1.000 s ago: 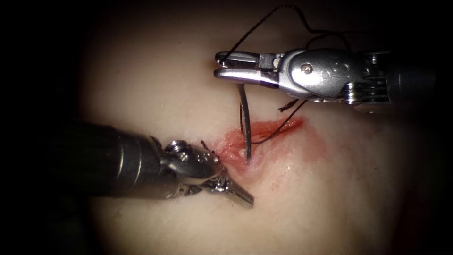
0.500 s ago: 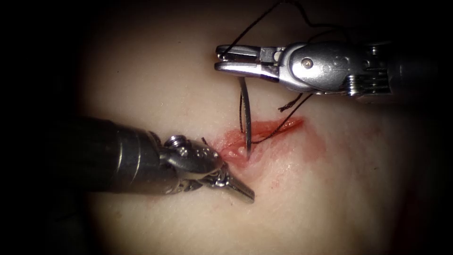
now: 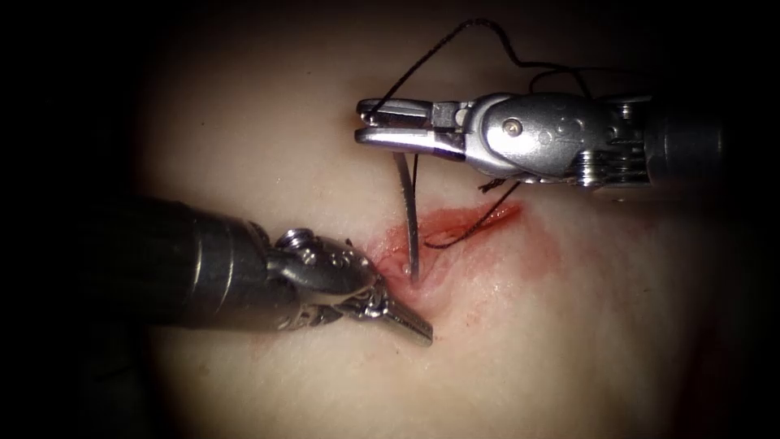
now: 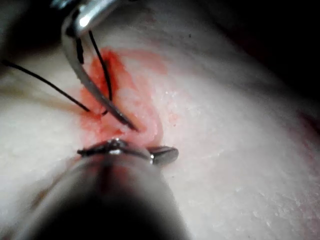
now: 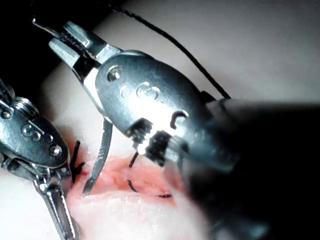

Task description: Wound Closure

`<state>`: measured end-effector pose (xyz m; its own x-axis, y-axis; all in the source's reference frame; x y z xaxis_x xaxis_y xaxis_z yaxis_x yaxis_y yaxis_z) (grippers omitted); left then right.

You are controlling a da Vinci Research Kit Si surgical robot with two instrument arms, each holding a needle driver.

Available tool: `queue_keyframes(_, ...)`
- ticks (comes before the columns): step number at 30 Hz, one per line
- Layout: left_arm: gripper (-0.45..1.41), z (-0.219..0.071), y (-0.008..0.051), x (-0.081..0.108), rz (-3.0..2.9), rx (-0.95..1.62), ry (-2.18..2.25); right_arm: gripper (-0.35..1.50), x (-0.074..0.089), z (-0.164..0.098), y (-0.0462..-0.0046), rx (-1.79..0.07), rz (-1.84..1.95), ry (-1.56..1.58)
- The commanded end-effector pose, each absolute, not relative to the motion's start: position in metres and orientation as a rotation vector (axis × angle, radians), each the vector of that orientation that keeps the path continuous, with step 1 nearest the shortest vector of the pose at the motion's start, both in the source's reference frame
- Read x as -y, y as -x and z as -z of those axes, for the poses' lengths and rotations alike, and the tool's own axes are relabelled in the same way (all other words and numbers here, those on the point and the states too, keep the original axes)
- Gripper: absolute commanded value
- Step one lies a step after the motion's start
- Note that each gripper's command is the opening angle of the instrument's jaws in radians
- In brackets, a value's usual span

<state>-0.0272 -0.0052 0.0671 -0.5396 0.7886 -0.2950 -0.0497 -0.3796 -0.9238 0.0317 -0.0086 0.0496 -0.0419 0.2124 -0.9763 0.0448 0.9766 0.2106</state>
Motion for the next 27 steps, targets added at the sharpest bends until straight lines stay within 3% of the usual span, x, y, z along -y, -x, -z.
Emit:
queue_keyframes(1, -0.35, -0.0677, 0.0276, 0.0054, -1.969, 1.280, 1.030, -0.35, 0.0082, -0.0499, -0.0322, -1.611, -0.142, -0.205)
queue_keyframes(27, -0.33, -0.0676, 0.0272, 0.0049, -1.971, 1.275, 1.028, -0.35, 0.0088, -0.0539, -0.0323, -1.589, -0.215, -0.459)
